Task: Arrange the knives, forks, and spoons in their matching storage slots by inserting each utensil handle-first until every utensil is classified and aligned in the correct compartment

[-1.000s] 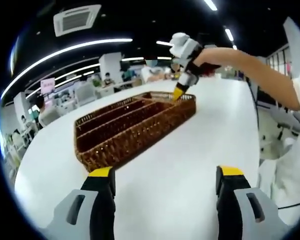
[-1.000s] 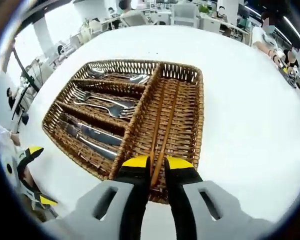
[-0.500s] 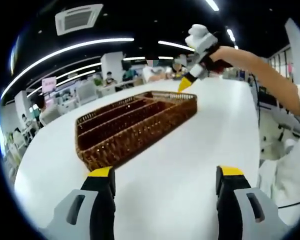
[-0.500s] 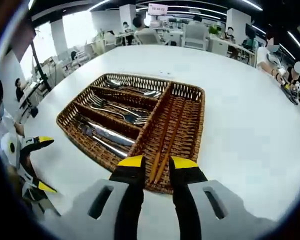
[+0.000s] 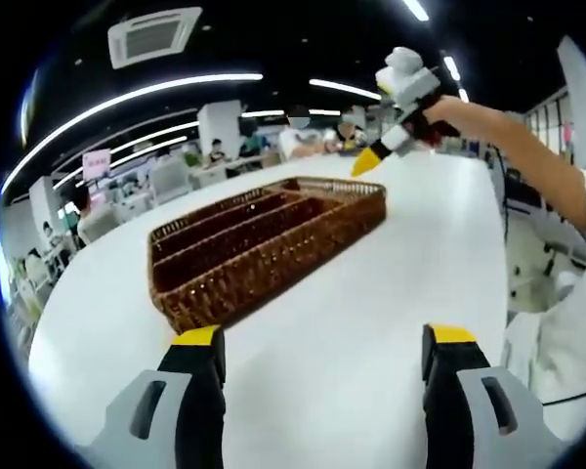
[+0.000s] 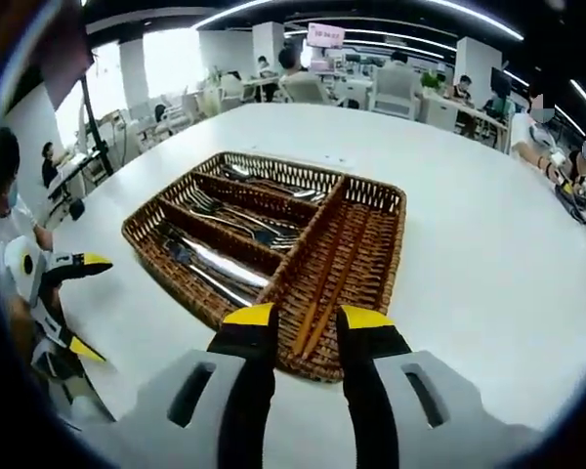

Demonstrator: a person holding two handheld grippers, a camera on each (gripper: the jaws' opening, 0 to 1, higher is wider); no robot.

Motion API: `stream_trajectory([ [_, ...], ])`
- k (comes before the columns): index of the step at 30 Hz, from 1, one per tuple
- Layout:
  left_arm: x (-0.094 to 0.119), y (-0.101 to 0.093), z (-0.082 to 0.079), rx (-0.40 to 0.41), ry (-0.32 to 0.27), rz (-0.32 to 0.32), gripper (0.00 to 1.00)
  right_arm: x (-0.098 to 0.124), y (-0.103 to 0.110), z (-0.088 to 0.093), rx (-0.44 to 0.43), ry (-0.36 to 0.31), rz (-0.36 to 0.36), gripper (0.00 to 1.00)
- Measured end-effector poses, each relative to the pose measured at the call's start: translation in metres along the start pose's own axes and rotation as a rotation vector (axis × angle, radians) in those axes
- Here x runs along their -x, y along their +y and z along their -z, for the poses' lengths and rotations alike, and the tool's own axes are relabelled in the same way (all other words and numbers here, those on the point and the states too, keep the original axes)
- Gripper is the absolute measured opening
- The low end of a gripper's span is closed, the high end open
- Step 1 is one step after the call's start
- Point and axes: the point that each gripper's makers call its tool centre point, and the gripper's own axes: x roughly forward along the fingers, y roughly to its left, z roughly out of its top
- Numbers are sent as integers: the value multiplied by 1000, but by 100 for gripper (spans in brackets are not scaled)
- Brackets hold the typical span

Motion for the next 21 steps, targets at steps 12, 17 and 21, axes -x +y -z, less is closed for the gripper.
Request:
stream_trajectory([
  [12,-2,1,0,-1,5,0,83,6,-3,11,30,-54,-28,30],
  [17,-2,2,2,14,2,-6,84,10,-8,13,29,-97,-26,36],
  [21,-1,3,0,18,-3,-11,84,12,-5,12,65,-133,-37,41],
])
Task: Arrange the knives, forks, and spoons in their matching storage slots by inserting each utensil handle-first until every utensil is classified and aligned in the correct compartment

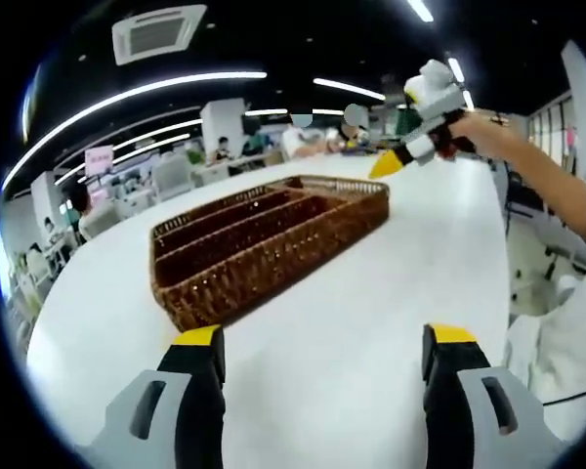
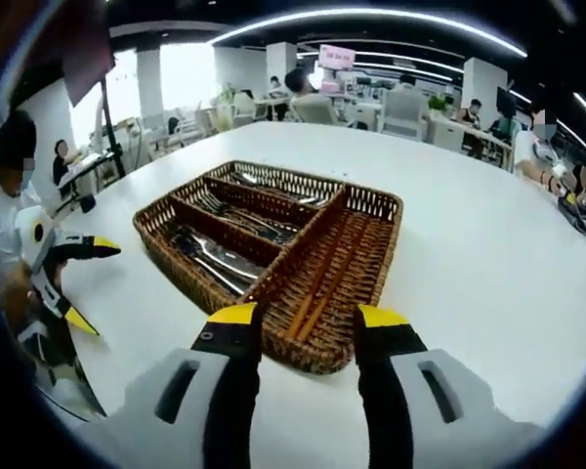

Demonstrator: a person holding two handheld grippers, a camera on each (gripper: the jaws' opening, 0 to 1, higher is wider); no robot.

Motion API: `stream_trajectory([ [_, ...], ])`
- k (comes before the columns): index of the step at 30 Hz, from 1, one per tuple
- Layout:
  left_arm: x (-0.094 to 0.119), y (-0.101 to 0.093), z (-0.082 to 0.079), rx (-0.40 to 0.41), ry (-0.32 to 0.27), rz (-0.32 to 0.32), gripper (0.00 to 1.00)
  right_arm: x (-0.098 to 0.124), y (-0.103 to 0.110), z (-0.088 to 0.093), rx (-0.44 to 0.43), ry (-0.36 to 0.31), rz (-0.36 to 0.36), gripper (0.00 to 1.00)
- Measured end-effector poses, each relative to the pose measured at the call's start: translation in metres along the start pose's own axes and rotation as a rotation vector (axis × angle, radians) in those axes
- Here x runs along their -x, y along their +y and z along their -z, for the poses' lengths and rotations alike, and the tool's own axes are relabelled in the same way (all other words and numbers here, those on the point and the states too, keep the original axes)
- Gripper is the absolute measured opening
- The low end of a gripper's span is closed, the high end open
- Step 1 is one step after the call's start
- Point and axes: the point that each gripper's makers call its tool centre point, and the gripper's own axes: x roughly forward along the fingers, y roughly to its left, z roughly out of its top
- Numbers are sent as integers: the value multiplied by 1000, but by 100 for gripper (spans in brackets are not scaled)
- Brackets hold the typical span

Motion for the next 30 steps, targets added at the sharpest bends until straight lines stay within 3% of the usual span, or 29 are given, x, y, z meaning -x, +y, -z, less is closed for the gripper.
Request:
stream_trajectory([
  [6,0,-1,1,1,4,2,84,4,0,0,14,-24,9,47],
  [11,0,-2,3,2,8,-1,84,12,1,-5,30,-99,3,66],
  [17,1,0,2,3,9,-5,84,16,2,3,68,-100,11,72],
  [23,2,1,0,6,-3,-12,84,22,4,7,111,-143,16,80],
  [26,3,2,-1,8,-8,-16,84,26,4,5,86,-174,15,90],
  [30,3,3,-2,10,-8,-19,85,29,5,4,88,-190,9,92],
])
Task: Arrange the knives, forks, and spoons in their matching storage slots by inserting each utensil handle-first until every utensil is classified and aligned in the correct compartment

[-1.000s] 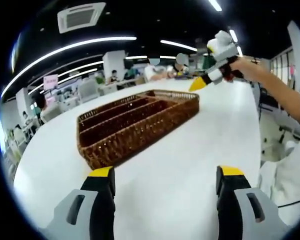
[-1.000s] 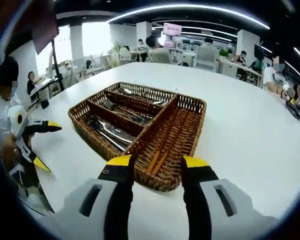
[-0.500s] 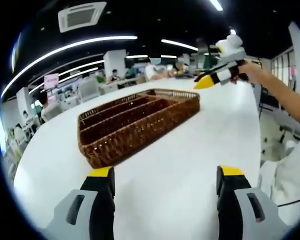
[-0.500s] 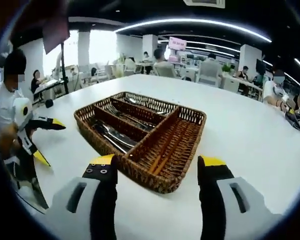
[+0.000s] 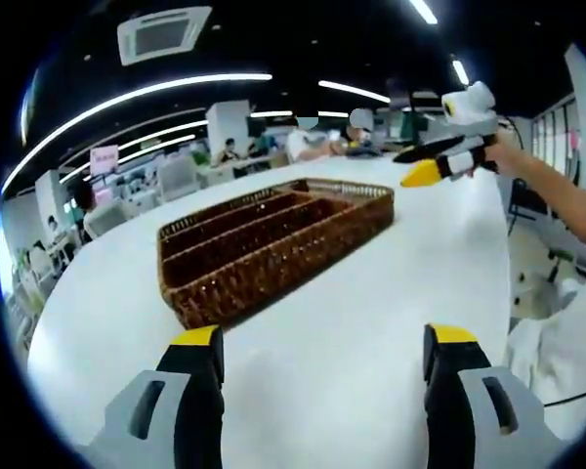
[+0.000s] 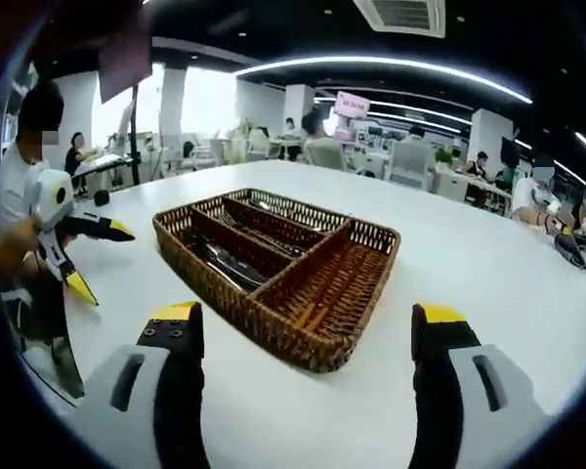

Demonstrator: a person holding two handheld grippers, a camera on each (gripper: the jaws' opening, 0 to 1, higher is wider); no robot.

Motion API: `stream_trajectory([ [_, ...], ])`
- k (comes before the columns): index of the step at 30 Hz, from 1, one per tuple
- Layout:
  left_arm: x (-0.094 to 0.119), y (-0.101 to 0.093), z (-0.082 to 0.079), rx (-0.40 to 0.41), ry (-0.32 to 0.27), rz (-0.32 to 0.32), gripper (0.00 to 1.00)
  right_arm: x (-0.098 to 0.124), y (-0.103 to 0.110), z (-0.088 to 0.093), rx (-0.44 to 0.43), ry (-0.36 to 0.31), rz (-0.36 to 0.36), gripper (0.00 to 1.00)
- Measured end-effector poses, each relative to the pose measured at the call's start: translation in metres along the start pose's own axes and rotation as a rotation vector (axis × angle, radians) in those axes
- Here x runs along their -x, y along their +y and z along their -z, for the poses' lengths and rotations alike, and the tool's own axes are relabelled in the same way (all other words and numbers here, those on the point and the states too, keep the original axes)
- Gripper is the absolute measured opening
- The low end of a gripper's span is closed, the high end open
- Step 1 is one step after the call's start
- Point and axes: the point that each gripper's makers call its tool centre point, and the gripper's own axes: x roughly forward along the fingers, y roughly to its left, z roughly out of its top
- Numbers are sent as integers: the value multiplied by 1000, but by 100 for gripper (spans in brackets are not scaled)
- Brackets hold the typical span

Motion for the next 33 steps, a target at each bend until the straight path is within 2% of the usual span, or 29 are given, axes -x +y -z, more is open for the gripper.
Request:
stream_trajectory([
  [4,1,3,-1,5,-5,-8,85,4,5,-2,5,-24,-10,97],
  [5,2,3,-1,8,-7,-10,86,6,6,-7,2,-56,-12,98],
  [11,7,11,-6,25,-32,-40,87,12,12,-5,-23,-69,-25,99],
  [19,15,18,-13,74,-73,-75,91,23,17,6,-42,-80,-21,98],
  [33,24,18,-11,106,-78,-119,97,41,24,20,-74,-97,7,97],
])
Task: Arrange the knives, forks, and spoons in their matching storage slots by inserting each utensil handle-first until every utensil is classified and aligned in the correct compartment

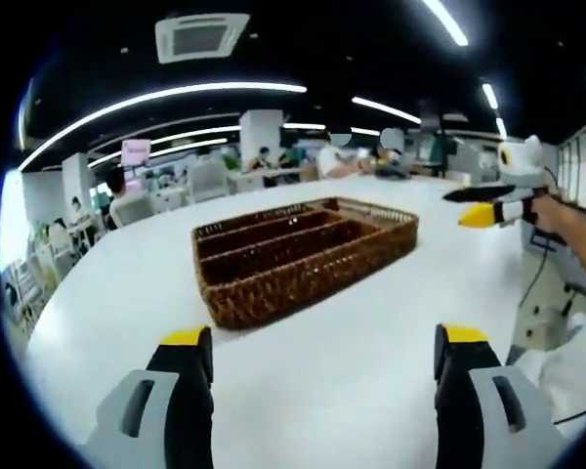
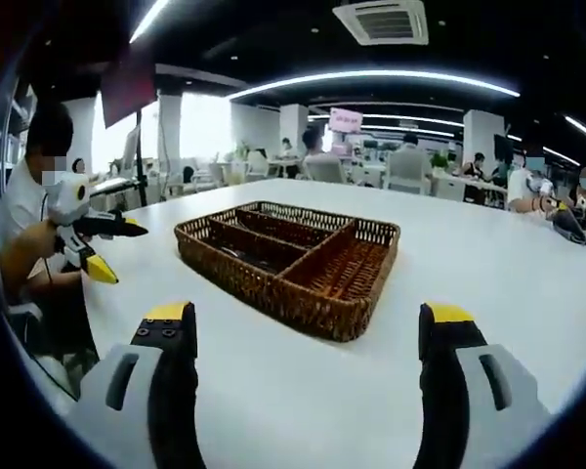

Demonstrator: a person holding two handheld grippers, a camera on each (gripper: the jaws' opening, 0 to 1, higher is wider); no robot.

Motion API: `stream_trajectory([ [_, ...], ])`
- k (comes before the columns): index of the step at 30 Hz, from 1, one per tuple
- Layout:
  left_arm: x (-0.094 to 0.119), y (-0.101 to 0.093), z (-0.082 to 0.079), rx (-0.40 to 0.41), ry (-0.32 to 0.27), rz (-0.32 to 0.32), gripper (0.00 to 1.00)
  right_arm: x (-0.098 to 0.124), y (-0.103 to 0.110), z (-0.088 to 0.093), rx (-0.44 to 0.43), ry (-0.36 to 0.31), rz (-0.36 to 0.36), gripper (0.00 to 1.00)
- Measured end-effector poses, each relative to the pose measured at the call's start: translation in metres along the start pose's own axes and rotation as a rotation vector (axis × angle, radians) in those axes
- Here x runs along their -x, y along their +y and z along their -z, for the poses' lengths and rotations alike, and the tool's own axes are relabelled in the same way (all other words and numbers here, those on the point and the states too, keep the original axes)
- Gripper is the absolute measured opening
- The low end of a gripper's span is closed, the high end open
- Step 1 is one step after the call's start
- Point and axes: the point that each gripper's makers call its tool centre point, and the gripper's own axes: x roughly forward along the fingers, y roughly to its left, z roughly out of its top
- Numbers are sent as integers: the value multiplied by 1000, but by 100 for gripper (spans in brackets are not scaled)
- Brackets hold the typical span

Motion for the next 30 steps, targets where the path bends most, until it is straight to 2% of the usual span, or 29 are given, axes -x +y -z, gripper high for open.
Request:
stream_trajectory([
  [5,6,3,2,16,2,-33,99,8,5,5,-32,1,12,97],
  [11,16,0,1,34,-13,-65,99,16,14,14,-13,7,35,97],
  [15,19,1,2,38,-22,-87,99,22,15,9,-27,-23,32,97],
  [22,19,-2,7,33,-4,-90,100,28,16,7,-7,-29,37,97],
  [30,22,0,4,30,-6,-97,100,27,16,9,-17,-31,36,98],
])
